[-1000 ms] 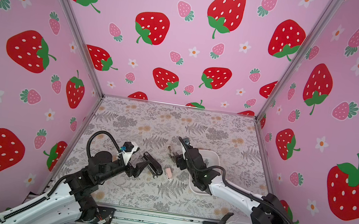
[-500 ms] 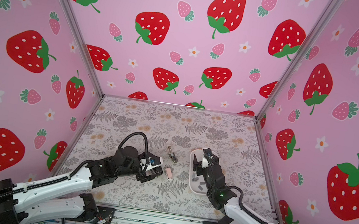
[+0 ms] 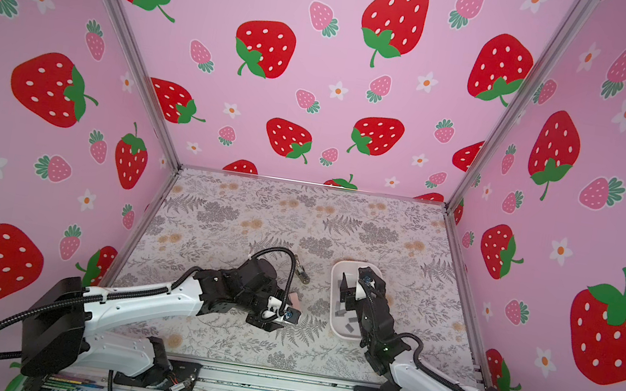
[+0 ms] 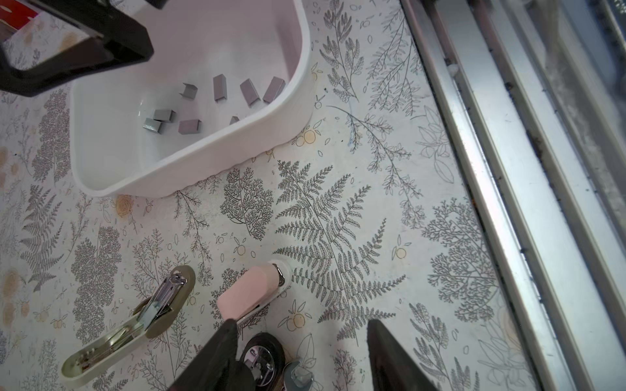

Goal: Load the staples into the stapler

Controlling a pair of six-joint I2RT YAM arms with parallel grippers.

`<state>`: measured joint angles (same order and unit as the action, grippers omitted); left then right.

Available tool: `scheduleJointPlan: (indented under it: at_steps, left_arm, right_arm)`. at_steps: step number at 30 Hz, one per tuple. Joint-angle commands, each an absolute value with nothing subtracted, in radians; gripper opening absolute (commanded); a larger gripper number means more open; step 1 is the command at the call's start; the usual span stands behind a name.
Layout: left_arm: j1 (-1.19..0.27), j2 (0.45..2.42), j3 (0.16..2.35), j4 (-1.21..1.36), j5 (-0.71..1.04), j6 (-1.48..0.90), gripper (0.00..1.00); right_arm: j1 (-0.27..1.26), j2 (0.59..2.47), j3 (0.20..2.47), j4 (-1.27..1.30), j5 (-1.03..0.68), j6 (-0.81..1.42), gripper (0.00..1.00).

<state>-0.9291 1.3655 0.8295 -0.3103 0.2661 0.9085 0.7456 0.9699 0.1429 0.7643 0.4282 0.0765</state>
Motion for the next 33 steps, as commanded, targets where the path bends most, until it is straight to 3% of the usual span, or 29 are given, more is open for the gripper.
scheduleJointPlan:
  at_steps: [1, 17, 33]
  left_arm:
    - [-0.935, 1.435, 0.919, -0.369, 0.259, 1.014, 0.63]
    - [-0.889, 1.711, 1.093, -0.386, 0.212, 1.186, 0.66]
    - [-0.872, 1.843, 1.208, -0.499, 0.18, 1.224, 0.5]
  right_arm:
    - [0.742, 0.98, 0.143, 0.831, 0.45, 0.064, 0.82]
    - [0.734, 0.942, 0.112, 0.85, 0.421, 0.066, 0.82]
    - [0.729, 0.968, 0.126, 0.848, 0.423, 0.066, 0.82]
